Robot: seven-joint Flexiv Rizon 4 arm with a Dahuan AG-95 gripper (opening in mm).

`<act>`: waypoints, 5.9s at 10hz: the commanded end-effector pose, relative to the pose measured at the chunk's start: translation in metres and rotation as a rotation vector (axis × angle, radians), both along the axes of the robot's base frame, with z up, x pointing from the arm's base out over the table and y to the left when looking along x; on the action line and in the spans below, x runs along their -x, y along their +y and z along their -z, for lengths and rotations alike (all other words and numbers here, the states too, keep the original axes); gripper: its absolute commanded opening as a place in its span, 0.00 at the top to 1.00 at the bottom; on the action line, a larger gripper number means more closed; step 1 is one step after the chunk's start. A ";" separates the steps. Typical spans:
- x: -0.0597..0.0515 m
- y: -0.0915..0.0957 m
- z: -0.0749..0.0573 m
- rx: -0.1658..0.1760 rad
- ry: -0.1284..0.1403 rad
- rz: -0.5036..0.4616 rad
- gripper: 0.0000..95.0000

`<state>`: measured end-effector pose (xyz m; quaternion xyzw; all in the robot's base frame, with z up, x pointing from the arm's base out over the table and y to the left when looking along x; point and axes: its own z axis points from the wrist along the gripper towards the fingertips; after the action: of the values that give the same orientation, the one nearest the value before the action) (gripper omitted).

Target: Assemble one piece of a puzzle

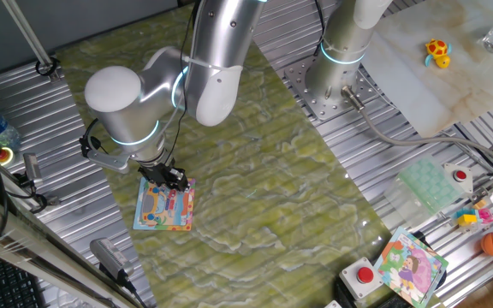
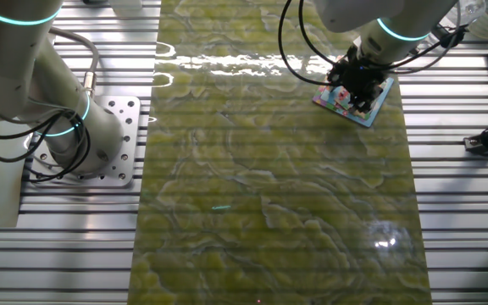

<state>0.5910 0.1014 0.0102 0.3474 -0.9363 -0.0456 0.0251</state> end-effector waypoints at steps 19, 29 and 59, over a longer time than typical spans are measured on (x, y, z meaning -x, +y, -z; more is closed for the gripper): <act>0.002 0.006 0.003 0.008 -0.015 -0.004 0.40; 0.002 0.004 0.000 0.049 -0.015 0.005 0.40; -0.001 -0.016 -0.014 0.083 -0.088 -0.291 0.60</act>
<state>0.5918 0.0851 0.0252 0.4806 -0.8768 0.0123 0.0052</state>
